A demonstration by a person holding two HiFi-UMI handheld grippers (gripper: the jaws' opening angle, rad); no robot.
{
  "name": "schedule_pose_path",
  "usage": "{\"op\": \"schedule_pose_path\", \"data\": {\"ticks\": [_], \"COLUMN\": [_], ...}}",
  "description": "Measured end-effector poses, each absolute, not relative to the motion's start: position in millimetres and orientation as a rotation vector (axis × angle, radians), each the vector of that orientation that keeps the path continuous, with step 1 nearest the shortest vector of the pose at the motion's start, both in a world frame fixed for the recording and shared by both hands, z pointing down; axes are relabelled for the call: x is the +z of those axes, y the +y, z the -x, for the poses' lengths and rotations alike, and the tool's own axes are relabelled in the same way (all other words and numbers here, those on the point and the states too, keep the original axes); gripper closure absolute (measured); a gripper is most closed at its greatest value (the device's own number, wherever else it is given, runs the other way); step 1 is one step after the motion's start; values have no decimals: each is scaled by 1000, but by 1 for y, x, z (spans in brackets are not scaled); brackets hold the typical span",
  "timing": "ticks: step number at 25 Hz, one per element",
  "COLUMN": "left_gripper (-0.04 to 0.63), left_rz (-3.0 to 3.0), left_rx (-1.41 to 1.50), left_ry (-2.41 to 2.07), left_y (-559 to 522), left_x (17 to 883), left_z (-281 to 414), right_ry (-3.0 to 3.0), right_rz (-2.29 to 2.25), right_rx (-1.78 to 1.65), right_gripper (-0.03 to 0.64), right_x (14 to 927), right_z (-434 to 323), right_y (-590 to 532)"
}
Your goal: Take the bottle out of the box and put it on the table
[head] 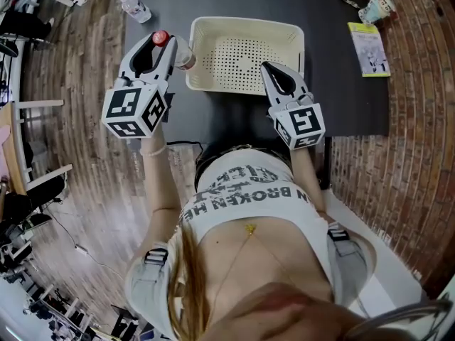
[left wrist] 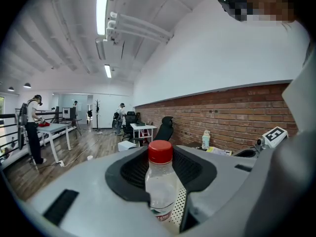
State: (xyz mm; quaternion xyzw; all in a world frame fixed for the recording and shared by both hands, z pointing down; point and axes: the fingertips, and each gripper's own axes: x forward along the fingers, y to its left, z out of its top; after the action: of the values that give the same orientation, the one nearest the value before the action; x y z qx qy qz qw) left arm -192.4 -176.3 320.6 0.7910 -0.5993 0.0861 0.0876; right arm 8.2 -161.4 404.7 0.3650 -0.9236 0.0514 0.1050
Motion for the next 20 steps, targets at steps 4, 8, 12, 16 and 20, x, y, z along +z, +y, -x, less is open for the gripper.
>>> {"op": "schedule_pose_path", "data": {"ticks": [4, 8, 12, 16, 20], "left_gripper": [442, 442, 442, 442, 442], "left_rz": [-2311, -2290, -2284, -2301, -2320], "left_rx": [254, 256, 256, 254, 256], "left_ry": [-1829, -1849, -1846, -1822, -1793], "left_y": [-168, -161, -157, -153, -151], "left_x": [323, 326, 329, 333, 338], "left_z": [219, 240, 256, 267, 274], "right_ry": [-2711, -2703, -2694, -2681, -2667], "right_rz": [-1090, -1103, -1122, -1157, -1206], "right_rx": [148, 145, 140, 136, 132], "right_gripper": [607, 607, 607, 607, 607], "right_x": [405, 405, 405, 406, 406], "right_z": [-3, 7, 18, 26, 30], "right_y": [-160, -158, -154, -148, -144]}}
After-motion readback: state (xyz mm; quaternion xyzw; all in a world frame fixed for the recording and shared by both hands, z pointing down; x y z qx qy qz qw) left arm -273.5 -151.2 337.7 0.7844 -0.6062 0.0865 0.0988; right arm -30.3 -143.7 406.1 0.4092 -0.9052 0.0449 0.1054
